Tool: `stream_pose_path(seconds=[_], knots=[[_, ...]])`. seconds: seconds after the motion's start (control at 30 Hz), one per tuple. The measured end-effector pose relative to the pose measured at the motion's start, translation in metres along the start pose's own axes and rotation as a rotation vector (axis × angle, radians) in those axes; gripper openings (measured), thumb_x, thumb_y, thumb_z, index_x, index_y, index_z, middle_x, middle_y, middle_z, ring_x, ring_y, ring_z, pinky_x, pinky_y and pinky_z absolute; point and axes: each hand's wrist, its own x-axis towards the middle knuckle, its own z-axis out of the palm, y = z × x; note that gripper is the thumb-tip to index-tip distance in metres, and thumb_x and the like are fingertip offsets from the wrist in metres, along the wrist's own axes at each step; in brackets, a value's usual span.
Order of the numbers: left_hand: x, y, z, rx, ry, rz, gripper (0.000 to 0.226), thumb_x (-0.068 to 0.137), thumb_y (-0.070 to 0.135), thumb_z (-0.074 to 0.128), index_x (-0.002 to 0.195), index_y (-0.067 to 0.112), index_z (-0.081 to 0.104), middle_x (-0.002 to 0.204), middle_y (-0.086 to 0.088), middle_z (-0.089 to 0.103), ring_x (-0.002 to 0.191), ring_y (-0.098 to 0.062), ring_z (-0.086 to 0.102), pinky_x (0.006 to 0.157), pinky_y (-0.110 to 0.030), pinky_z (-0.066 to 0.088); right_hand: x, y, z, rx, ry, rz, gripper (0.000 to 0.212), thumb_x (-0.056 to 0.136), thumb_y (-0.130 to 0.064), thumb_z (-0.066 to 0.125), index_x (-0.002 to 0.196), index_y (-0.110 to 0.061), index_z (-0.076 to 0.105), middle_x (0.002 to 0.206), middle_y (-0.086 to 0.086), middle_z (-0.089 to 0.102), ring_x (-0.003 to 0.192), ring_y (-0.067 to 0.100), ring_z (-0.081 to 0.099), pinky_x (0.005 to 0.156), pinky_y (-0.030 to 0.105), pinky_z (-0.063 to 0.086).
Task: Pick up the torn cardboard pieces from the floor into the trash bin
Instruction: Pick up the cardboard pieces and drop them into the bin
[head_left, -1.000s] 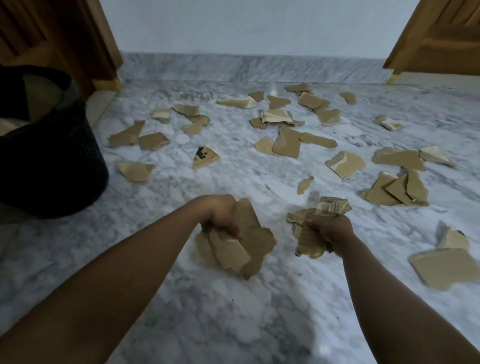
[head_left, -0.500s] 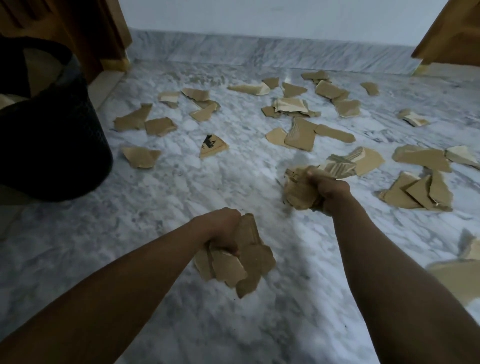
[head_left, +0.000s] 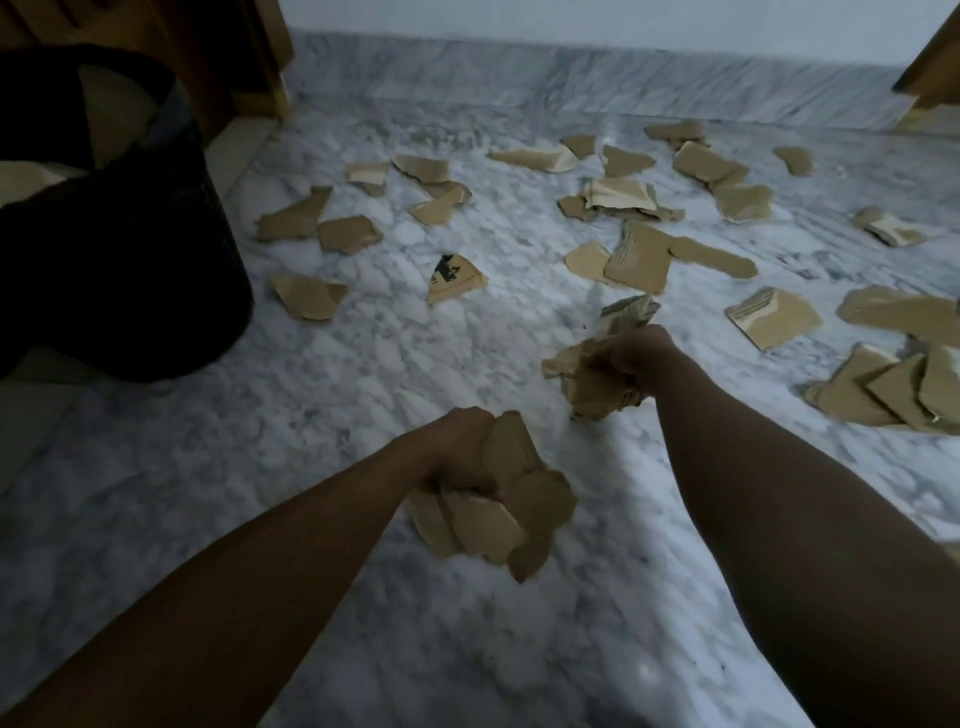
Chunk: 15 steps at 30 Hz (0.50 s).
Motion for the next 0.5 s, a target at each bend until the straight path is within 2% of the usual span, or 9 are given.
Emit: stream_pose_path(seconds=[0.07,0.13,0.2,0.23,0.33,0.4,0.43,0.5], knots=[[-0.013,-0.004,-0.001,-0.084,0.054,-0.037,0.073,0.075,0.039,0.08,0.133,0.01,0.046,0.131,-0.008,0.05,0.112,-0.023,0.053,0.081,-0.028,0.048,-0.023,-0.009,0.016,-0.044,-0.102,-0.001,0.074,0.067,-0.02,0.091,0.123,0.003,0.048,0.109,0.025,0.059,0.074,0.038,0.064,0.043,0.043,0.056],[-0.031,-0.013,-0.004,-0.158,0.129,-0.093,0.063,0.082,0.03,0.076,0.134,0.007,0.048,0.135,-0.012,0.051,0.117,-0.025,0.054,0.084,-0.026,0.045,-0.045,-0.013,0.036,-0.093,-0.199,-0.006,0.078,0.07,-0.017,0.09,0.128,0.002,0.043,0.109,0.026,0.057,0.073,0.041,0.063,0.034,0.043,0.051],[-0.052,-0.028,-0.011,-0.227,0.191,-0.191,0.069,0.086,0.027,0.072,0.143,0.006,0.04,0.144,-0.014,0.044,0.126,-0.028,0.049,0.093,-0.029,0.045,-0.065,-0.015,0.057,-0.167,-0.264,-0.003,0.076,0.071,-0.018,0.088,0.128,0.004,0.044,0.107,0.023,0.058,0.074,0.041,0.063,0.043,0.047,0.055],[-0.066,-0.037,-0.017,-0.25,0.23,-0.233,0.072,0.087,0.026,0.071,0.146,0.006,0.036,0.146,-0.014,0.042,0.128,-0.028,0.048,0.094,-0.029,0.045,-0.078,-0.018,0.068,-0.191,-0.289,-0.02,0.073,0.073,-0.02,0.087,0.128,0.003,0.044,0.104,0.02,0.057,0.072,0.038,0.062,0.046,0.045,0.055],[-0.104,-0.06,-0.043,-0.228,0.341,-0.297,0.069,0.085,0.028,0.071,0.143,0.009,0.039,0.143,-0.011,0.045,0.124,-0.026,0.051,0.089,-0.027,0.046,-0.099,-0.031,0.095,-0.125,-0.314,-0.111,0.063,0.076,-0.028,0.084,0.119,-0.003,0.047,0.096,0.014,0.058,0.07,0.029,0.061,0.05,0.039,0.054],[-0.124,-0.068,-0.076,-0.162,0.435,-0.293,0.056,0.084,0.027,0.07,0.133,0.01,0.05,0.136,-0.007,0.052,0.119,-0.026,0.054,0.09,-0.029,0.047,-0.112,-0.051,0.104,-0.037,-0.239,-0.272,0.053,0.074,-0.035,0.082,0.11,-0.005,0.057,0.097,0.012,0.066,0.076,0.026,0.066,0.062,0.042,0.06],[-0.134,-0.071,-0.096,-0.126,0.497,-0.283,0.051,0.082,0.028,0.071,0.128,0.011,0.056,0.133,-0.007,0.056,0.115,-0.025,0.057,0.089,-0.031,0.05,-0.121,-0.067,0.105,-0.009,-0.186,-0.39,0.04,0.076,-0.035,0.079,0.103,-0.011,0.062,0.098,0.012,0.069,0.079,0.026,0.068,0.069,0.044,0.062],[-0.159,-0.075,-0.144,-0.182,0.63,-0.27,0.06,0.079,0.032,0.076,0.132,0.013,0.053,0.132,-0.007,0.055,0.116,-0.025,0.056,0.092,-0.033,0.051,-0.148,-0.109,0.101,0.028,-0.08,-0.646,0.014,0.085,-0.033,0.07,0.086,-0.019,0.064,0.093,0.011,0.071,0.08,0.029,0.07,0.072,0.047,0.061]])
